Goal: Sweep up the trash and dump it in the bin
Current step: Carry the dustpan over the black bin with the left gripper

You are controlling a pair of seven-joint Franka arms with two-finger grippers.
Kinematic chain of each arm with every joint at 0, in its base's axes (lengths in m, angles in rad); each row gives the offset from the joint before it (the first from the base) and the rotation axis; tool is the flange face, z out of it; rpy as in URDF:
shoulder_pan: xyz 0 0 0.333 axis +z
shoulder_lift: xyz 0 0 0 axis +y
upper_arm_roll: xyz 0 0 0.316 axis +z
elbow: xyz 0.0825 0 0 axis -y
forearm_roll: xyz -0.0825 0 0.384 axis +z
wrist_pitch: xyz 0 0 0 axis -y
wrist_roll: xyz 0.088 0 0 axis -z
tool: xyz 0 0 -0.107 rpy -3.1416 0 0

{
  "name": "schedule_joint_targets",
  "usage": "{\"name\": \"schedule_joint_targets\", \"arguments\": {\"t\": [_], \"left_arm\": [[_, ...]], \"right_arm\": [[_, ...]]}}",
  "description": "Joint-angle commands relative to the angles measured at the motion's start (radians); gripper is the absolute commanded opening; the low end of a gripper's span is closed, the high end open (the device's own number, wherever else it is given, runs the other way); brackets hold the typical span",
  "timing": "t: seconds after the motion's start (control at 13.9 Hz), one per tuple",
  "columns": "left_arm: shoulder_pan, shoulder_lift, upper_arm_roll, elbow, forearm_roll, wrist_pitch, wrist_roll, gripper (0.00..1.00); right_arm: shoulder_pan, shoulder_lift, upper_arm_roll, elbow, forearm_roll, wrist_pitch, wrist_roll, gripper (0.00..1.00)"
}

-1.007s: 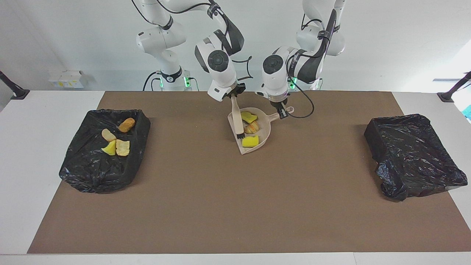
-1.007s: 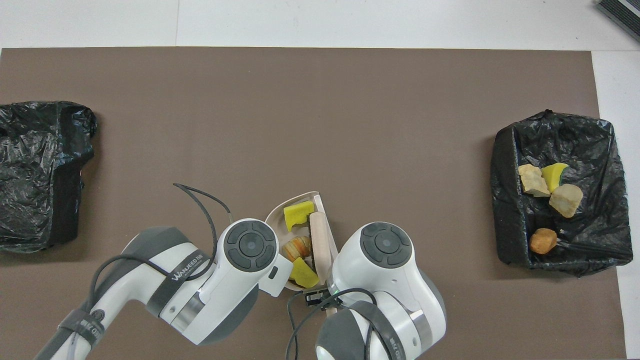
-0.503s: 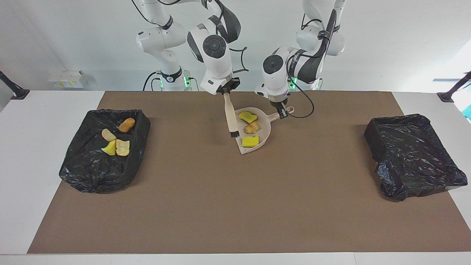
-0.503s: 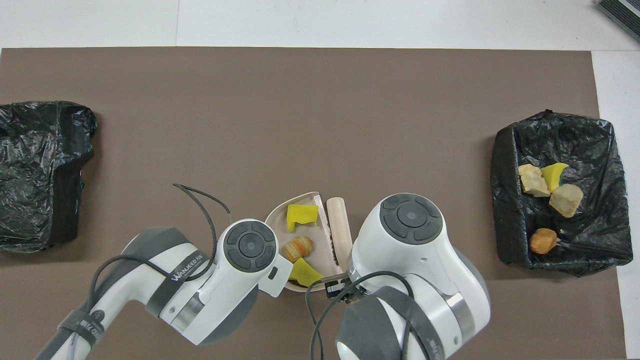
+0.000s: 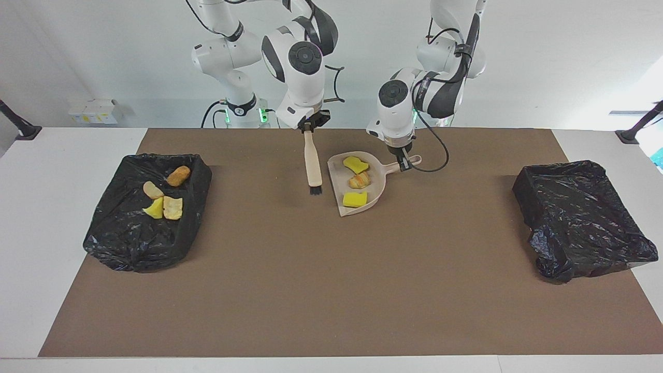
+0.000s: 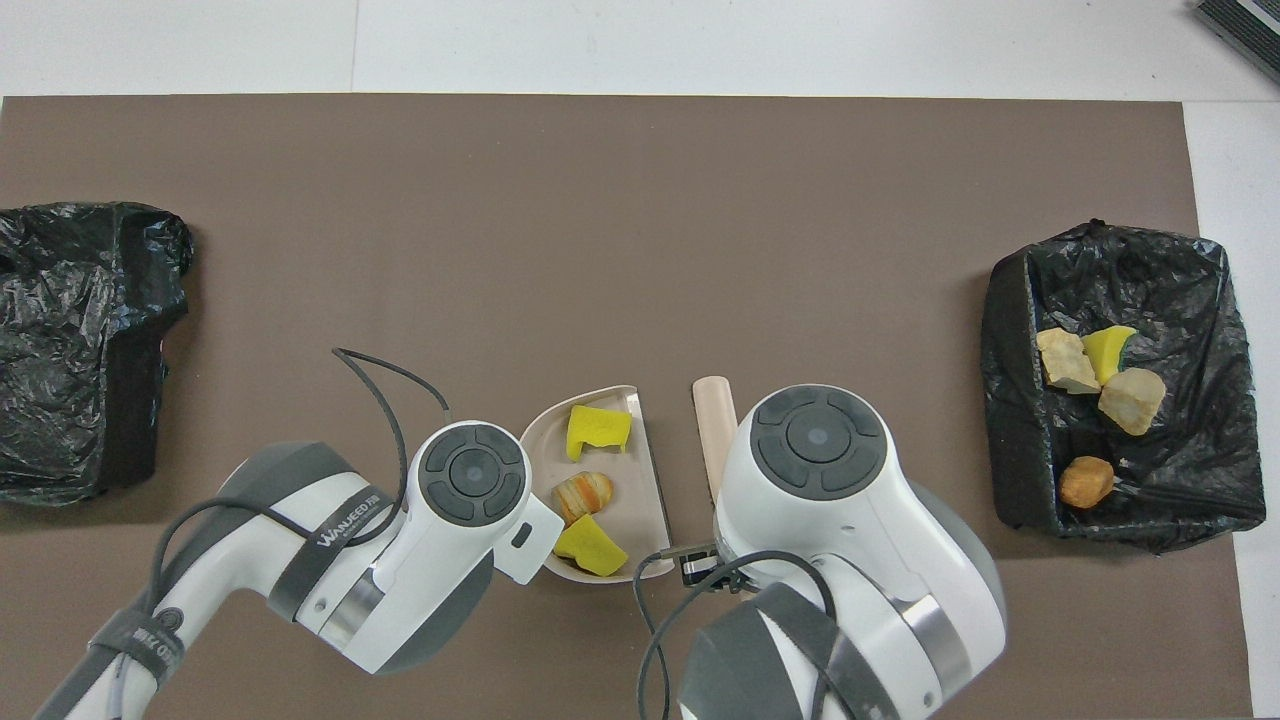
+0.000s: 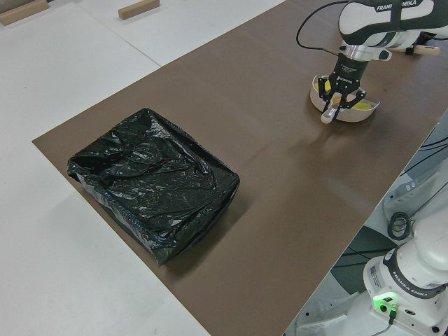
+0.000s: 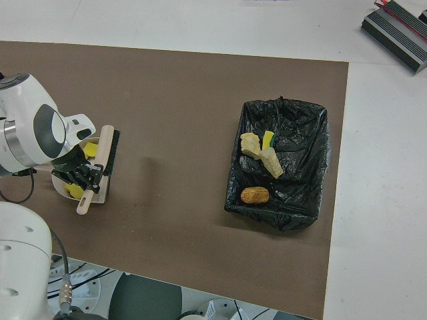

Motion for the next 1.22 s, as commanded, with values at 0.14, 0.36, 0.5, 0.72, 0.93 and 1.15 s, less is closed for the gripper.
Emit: {"name": "schedule_joint_targets", "arguments": {"t": [0.14, 0.36, 0.5, 0.72, 0.93, 1.15], "left_arm": [[0.141, -0.018, -0.001, 0.043, 0.018, 0.019, 0.225, 0.0], [0.243, -0.018, 0.001, 0.08, 0.018, 0.022, 0.38, 0.0], [0.313, -0.016, 0.001, 0.133, 0.016, 0.022, 0.458, 0.0], [0.392, -0.005, 0.001, 0.21, 0.016, 0.009, 0.517, 0.0], [0.489, 0.004, 0.001, 0.271, 0.018, 0.011, 0.532, 0.0], [0.595, 0.054, 0.001, 0.36, 0.018, 0.008, 0.593, 0.0]], "right_arm": [[-0.012, -0.027, 0.013, -0.034, -0.005, 0.047, 0.027, 0.0], [-0.001, -0.03, 0.016, -0.051, -0.002, 0.08, 0.027, 0.0], [0.028, -0.022, 0.018, -0.075, -0.001, 0.146, 0.074, 0.0], [0.112, 0.033, 0.018, -0.079, -0.001, 0.242, 0.172, 0.0], [0.207, 0.131, 0.018, -0.072, -0.001, 0.357, 0.283, 0.0], [0.272, 0.229, 0.018, -0.065, -0.002, 0.465, 0.366, 0.0]]}}
